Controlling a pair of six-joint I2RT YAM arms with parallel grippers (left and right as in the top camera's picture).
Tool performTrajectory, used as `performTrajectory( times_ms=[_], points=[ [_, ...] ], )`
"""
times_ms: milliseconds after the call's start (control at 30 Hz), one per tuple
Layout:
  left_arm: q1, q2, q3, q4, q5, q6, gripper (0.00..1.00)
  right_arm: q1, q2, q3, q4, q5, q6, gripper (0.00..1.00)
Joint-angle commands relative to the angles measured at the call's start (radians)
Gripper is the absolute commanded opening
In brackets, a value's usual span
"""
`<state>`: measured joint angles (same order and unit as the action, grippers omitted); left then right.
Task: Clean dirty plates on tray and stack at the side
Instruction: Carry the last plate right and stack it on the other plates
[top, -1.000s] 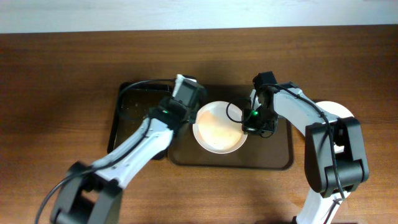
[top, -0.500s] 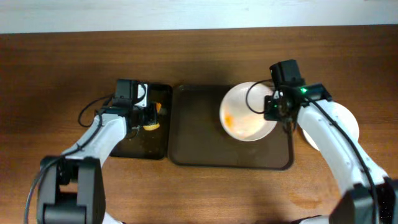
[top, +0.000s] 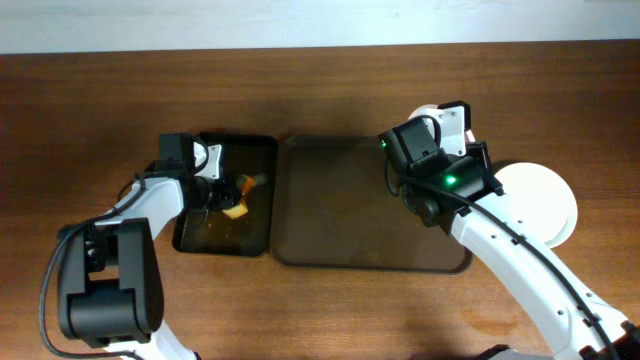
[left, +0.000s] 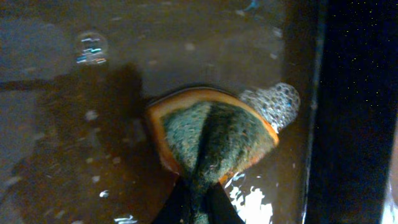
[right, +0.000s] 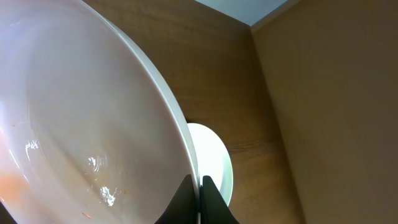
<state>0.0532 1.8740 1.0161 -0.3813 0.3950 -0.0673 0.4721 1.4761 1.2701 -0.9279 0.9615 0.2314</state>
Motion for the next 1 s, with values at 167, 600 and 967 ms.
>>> performTrajectory(
  times_ms=[167,600,967],
  points=[
    [0.004,-0.034,-0.001,-0.02,0.128,0.082,0.0,-0.021,-0.015,0.008,0.0,-0.115,0.09,0.04],
    [-0.237,-0.085,-0.002,-0.091,-0.407,-0.001,0.0,-0.289,-0.015,0.007,-0.019,-0.752,0.124,0.04],
    [-0.245,-0.187,0.064,-0.121,-0.415,0.001,0.63,-0.296,-0.015,0.007,-0.023,-0.742,0.121,0.04]
  ],
)
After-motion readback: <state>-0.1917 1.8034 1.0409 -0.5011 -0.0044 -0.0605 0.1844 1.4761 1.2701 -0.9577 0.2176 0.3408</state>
